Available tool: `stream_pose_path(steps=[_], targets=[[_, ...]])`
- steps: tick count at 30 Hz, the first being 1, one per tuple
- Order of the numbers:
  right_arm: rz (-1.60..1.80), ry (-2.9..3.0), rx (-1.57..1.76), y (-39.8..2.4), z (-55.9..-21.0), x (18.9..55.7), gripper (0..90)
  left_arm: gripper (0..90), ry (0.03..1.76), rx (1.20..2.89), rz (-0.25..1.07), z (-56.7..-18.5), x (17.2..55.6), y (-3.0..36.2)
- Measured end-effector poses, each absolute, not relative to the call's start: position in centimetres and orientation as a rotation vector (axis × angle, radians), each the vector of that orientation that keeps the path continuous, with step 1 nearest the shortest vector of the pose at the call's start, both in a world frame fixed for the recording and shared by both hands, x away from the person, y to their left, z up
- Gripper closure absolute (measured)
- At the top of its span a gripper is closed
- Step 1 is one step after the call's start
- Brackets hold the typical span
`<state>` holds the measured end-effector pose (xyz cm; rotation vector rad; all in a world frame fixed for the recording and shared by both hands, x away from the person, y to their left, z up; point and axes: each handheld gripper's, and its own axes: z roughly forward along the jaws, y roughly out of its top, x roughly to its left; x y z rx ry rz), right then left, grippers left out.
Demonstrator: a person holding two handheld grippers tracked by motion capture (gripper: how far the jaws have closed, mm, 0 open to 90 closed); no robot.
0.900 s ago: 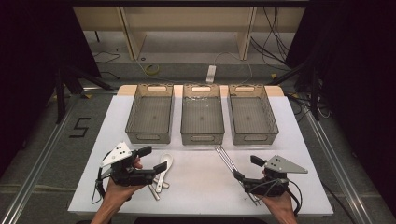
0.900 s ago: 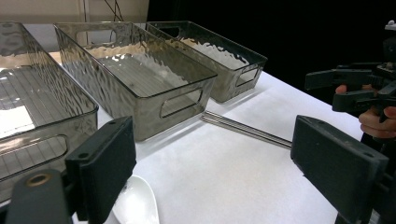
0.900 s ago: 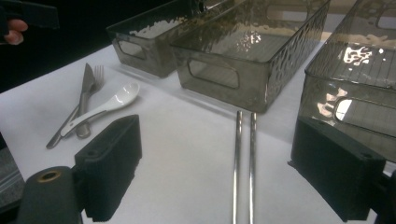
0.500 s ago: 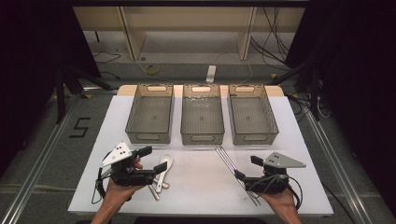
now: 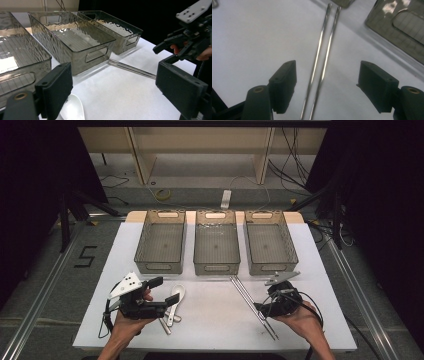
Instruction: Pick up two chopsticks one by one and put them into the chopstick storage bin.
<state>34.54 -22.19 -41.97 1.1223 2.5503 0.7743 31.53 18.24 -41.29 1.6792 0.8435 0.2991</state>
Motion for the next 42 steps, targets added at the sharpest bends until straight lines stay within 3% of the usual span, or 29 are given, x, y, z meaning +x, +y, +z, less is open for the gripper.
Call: stream_pose_path(steps=[29,42], targets=[[0.341,2.793,1.138,-19.3,-44.9,38.4,65.7,13.7,0.834,1.679,0.294,-41.3,31.5,18.1],[0.242,2.835,1.098,-18.5,-45.4,38.6,75.8,13.7,0.830,1.683,0.295,-41.2,31.5,18.1]])
